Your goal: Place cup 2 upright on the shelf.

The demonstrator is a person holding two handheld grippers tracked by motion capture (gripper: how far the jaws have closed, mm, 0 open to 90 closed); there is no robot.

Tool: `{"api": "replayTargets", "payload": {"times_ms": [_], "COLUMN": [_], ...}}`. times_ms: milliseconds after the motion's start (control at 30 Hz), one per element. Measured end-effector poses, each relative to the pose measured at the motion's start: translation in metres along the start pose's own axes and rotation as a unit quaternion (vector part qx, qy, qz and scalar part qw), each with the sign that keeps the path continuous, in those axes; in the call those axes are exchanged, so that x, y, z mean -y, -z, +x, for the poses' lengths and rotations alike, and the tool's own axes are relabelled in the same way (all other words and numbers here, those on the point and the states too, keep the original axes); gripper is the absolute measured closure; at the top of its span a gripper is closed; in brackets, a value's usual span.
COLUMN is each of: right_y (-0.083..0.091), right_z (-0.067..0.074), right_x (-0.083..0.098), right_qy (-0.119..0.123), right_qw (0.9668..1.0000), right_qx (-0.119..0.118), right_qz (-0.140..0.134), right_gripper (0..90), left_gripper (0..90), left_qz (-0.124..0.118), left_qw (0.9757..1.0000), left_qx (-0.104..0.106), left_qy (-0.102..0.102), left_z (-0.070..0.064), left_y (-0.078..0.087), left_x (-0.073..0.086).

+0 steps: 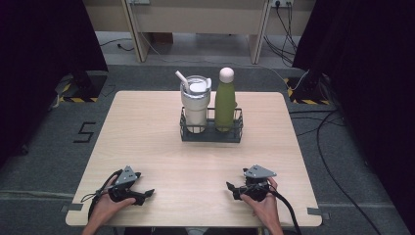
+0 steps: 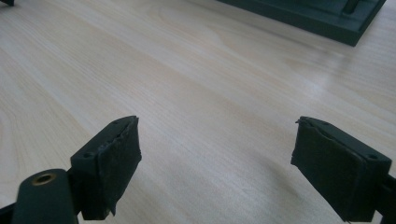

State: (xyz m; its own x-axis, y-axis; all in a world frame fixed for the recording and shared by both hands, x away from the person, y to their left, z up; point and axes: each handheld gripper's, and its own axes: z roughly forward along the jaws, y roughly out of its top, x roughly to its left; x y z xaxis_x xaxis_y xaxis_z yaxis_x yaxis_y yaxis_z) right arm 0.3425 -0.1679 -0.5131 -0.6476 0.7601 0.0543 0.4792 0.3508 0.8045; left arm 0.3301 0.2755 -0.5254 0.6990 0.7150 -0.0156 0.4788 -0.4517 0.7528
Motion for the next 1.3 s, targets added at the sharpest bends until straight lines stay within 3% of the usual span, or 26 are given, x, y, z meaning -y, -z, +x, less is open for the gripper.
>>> {"api": "replayTargets", "payload": {"times_ms": [533, 667, 800, 933, 1300], "right_y": [-0.0012, -0.0023, -0.0029, -0.0039, -0.0039], "right_z": [0.0014, 0.0023, 0.0042, 0.0048, 0.0040], "right_x": [0.0054, 0.0061, 0.0064, 0.0072, 0.0074], "right_qy": [-0.003, 0.007, 0.019, 0.021, 0.025], "right_qw": [0.9986, 0.9980, 0.9974, 0.9964, 0.9963], "right_qx": [0.016, 0.022, 0.024, 0.021, 0.019], "right_qz": [0.050, 0.059, 0.065, 0.080, 0.081], "right_gripper": [15.3, 14.8, 12.1, 0.3, 0.3], "left_gripper": [13.5, 13.5, 13.5, 13.5, 13.5], "left_qz": [0.000, 0.001, 0.001, 0.001, 0.002], "left_qw": [1.0000, 1.0000, 1.0000, 1.0000, 1.0000], "left_qx": [-0.001, -0.001, -0.002, -0.002, -0.001], "left_qy": [0.000, 0.000, 0.000, 0.000, 0.000], "left_z": [-0.0002, -0.0003, -0.0003, -0.0004, -0.0003], "left_y": [0.0008, 0.0012, 0.0015, 0.0016, 0.0019], "left_x": [0.0006, 0.0010, 0.0012, 0.0013, 0.0015]}}
